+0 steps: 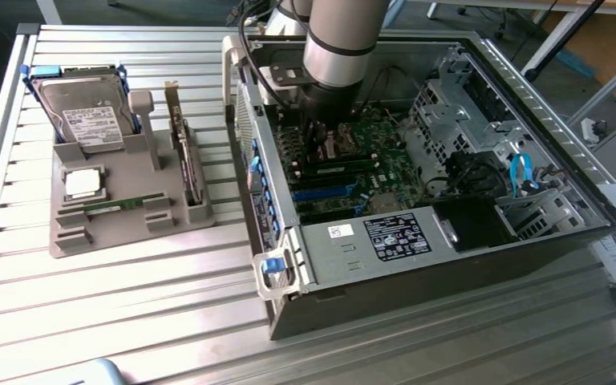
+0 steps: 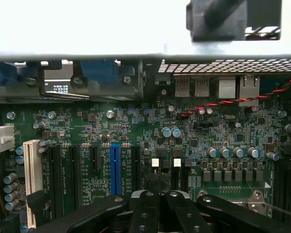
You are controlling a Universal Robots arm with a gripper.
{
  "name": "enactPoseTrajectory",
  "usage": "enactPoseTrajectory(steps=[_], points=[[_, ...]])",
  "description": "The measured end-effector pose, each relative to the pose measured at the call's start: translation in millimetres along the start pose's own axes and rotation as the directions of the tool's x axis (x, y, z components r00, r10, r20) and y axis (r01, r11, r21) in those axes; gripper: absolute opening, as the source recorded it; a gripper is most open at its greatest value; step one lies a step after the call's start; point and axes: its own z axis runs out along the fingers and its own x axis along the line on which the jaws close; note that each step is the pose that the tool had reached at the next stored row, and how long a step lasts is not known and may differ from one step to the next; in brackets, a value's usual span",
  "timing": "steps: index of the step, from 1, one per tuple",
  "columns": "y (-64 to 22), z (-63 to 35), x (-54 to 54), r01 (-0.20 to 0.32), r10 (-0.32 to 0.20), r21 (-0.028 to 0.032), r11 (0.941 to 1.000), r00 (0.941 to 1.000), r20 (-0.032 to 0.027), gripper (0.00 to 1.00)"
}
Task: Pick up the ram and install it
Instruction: 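Press down the ram until it locks into place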
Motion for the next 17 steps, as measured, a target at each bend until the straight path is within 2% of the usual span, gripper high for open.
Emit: enactPoseTrajectory(steps=[17], points=[[0.0,2.6,0.2,0.0,0.0,0.0,1.0,1.0,0.0003,0.11]])
